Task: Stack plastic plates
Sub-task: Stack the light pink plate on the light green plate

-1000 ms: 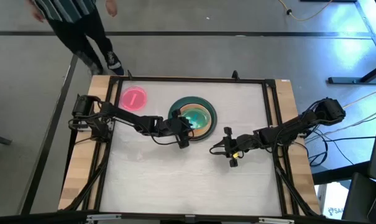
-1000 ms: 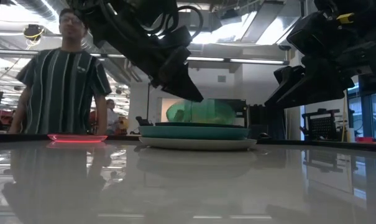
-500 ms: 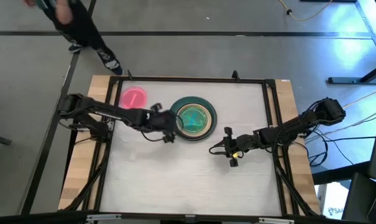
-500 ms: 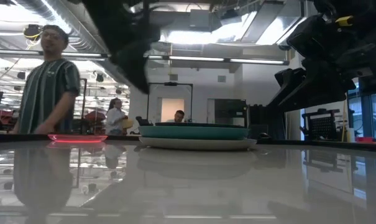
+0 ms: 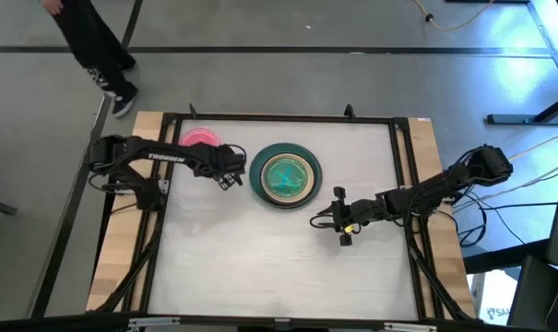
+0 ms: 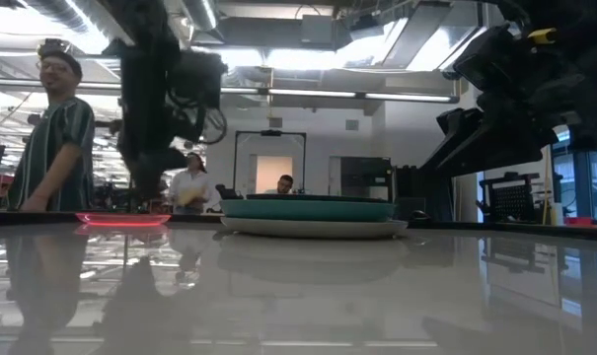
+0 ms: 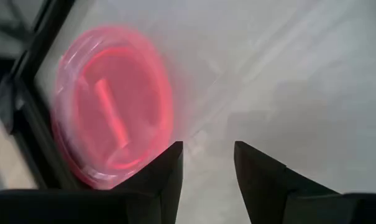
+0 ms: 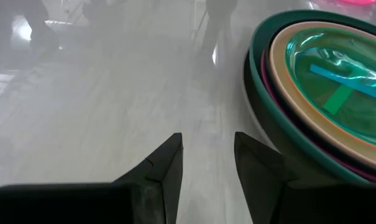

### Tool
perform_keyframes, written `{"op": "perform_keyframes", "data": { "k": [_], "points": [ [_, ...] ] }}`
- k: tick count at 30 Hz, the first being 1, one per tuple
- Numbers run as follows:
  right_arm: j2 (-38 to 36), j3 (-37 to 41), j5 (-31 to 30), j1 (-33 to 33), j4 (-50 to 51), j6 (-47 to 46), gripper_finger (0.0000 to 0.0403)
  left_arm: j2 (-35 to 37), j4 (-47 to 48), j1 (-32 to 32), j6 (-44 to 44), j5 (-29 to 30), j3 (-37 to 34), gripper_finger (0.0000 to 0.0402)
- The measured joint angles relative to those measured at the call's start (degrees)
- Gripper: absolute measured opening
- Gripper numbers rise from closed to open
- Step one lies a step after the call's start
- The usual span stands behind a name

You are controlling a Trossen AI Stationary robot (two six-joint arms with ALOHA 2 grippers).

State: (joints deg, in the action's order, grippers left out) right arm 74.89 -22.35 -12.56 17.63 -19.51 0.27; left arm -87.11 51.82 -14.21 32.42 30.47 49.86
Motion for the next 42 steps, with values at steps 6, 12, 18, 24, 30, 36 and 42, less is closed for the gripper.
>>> {"op": "perform_keyframes", "data": {
  "k": [6,12,18,24,30,36,42],
  "points": [
    [0.0,0.0,0.0,0.0,0.1,0.0,0.0136,0.1,-6.5,-7.4,-3.9,-1.2,-4.7,0.0137],
    [0.0,0.0,-0.1,0.0,0.1,0.1,0.0136,0.1,-12.9,-11.5,-7.5,-1.1,-8.0,0.0137],
    [0.0,0.0,-0.1,0.0,0.4,0.1,0.0136,0.1,-18.4,-13.5,-9.5,-0.3,-11.0,0.0137],
    [0.0,0.0,-0.1,0.0,0.4,0.1,0.0136,0.4,-22.7,-15.8,-12.5,-1.4,-14.1,0.0134],
    [0.0,0.0,-0.1,0.0,0.4,0.1,0.0136,0.2,-23.3,-15.1,-13.6,-0.2,-14.3,0.0067],
    [0.0,0.0,-0.1,0.0,0.4,0.1,0.0136,0.0,-22.1,-11.5,-15.8,2.6,-11.8,0.0006],
    [0.0,0.0,-0.2,0.0,0.2,0.1,0.0136,0.0,-17.7,-5.1,-16.5,2.3,-5.9,0.0003]
  ]
}}
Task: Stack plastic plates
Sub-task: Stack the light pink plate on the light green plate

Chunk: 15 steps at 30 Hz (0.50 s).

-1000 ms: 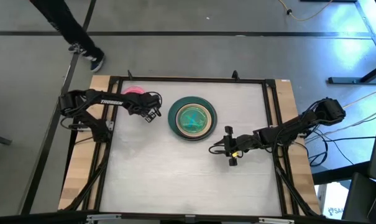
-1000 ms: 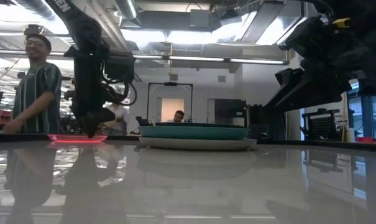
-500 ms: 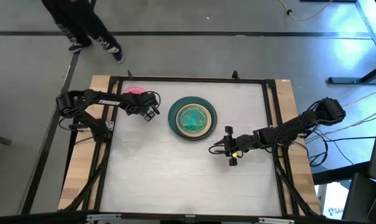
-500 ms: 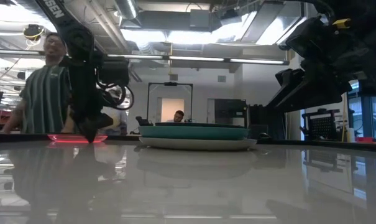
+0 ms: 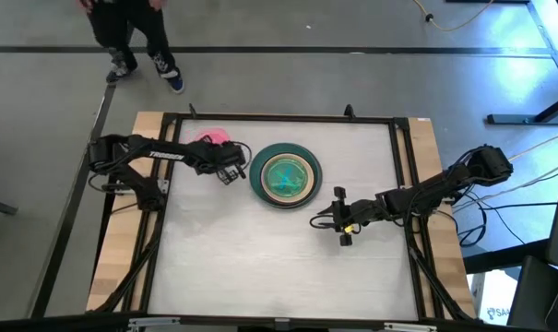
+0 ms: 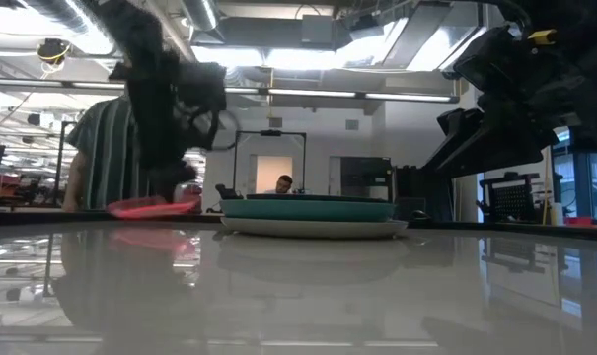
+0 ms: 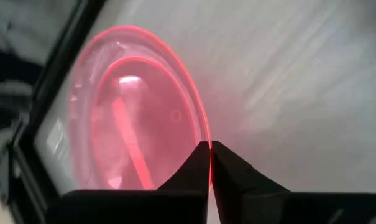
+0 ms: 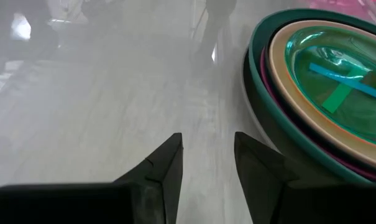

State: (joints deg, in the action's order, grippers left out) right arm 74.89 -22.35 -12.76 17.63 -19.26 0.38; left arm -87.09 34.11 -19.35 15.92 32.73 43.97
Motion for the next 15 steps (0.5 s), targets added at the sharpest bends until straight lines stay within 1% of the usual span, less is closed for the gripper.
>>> {"op": "perform_keyframes", "data": {
  "k": [4,9,12,15],
  "points": [
    [0.0,0.0,-0.7,0.0,0.1,0.0,0.0136,0.0,0.8,5.5,0.0,0.0,4.7,0.0004],
    [0.0,0.0,-0.8,0.0,0.1,0.0,0.0136,0.0,-0.7,10.9,0.2,-0.1,10.9,0.0002],
    [0.0,0.0,-0.8,0.0,0.1,0.0,0.0136,0.0,-4.5,14.1,-0.9,-0.2,13.1,0.0003],
    [0.0,0.0,-0.7,0.0,0.1,0.0,0.0136,0.0,-11.4,17.1,-4.4,-1.7,13.6,0.0003]
  ]
}}
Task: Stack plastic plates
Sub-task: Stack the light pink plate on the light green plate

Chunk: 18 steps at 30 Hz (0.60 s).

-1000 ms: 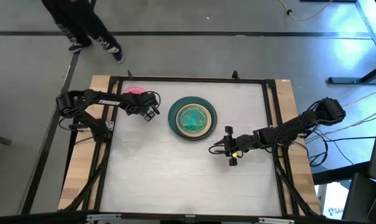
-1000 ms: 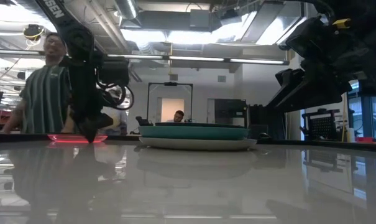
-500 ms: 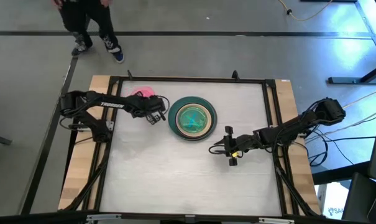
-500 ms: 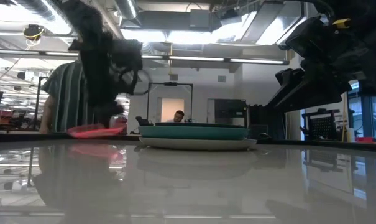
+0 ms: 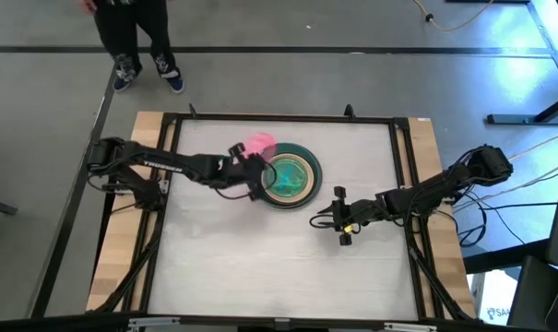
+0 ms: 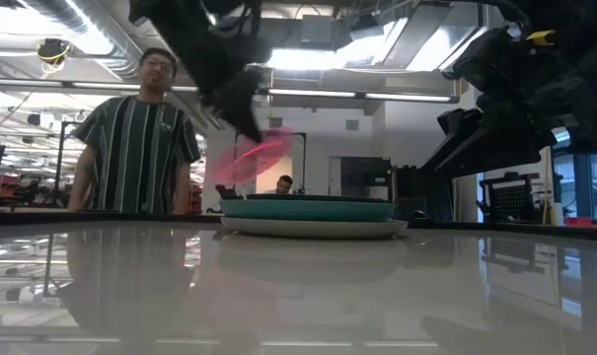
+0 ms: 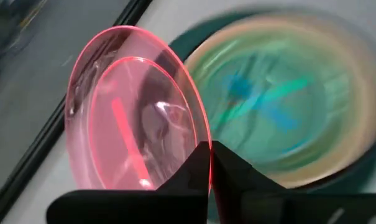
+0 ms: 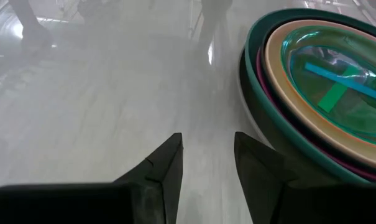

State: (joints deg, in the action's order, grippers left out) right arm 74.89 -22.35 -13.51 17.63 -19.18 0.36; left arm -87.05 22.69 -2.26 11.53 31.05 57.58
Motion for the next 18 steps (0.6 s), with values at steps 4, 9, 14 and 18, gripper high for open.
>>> {"op": "perform_keyframes", "data": {
  "k": [4,9,14,18],
  "points": [
    [0.0,0.0,0.0,0.0,0.0,0.0,0.0136,0.0,-11.5,2.8,-5.3,-6.2,-1.1,0.0002],
    [0.0,0.0,0.0,0.0,0.0,0.0,0.0136,0.0,-18.3,4.6,-8.3,-8.5,-2.3,0.0003],
    [0.0,0.0,0.0,0.0,0.0,0.0,0.0136,-0.8,-18.4,4.7,-8.7,-9.2,-2.4,0.0003],
    [0.0,0.0,0.0,0.0,-0.1,0.0,0.0136,-3.5,-19.0,4.7,-9.0,-12.2,-2.4,0.0003]
  ]
}}
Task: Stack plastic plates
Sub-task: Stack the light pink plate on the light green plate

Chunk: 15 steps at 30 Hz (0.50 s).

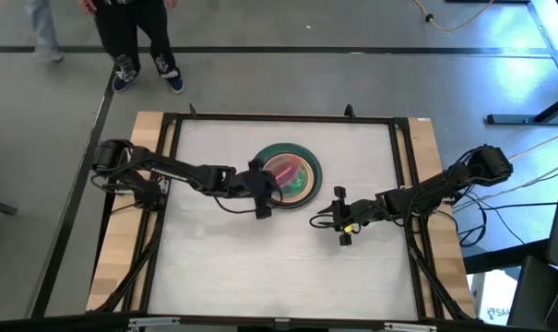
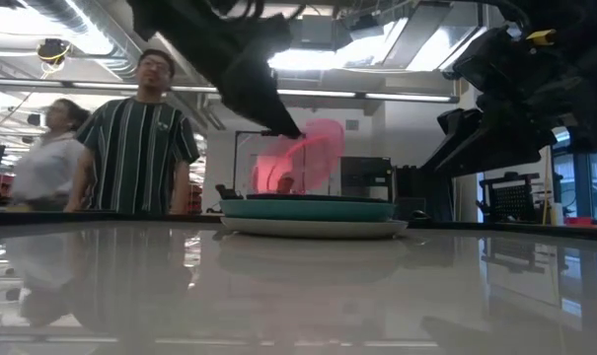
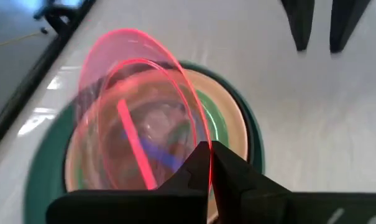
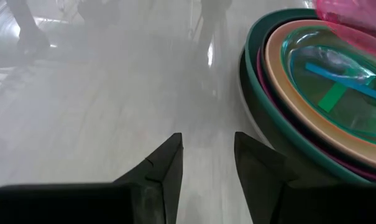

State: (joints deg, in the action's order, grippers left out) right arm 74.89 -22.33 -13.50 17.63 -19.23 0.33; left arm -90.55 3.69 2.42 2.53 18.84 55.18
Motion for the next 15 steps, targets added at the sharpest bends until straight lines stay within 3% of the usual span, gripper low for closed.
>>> {"op": "perform_keyframes", "data": {
  "k": [11,15],
  "points": [
    [0.0,0.0,0.0,0.0,0.0,0.0,0.0136,-4.8,-2.3,-0.6,0.1,0.7,0.0,0.0006],
    [0.0,0.0,0.0,0.0,-0.1,0.0,0.0136,-4.8,-3.8,-1.1,0.2,1.0,0.0,0.003]
  ]
}}
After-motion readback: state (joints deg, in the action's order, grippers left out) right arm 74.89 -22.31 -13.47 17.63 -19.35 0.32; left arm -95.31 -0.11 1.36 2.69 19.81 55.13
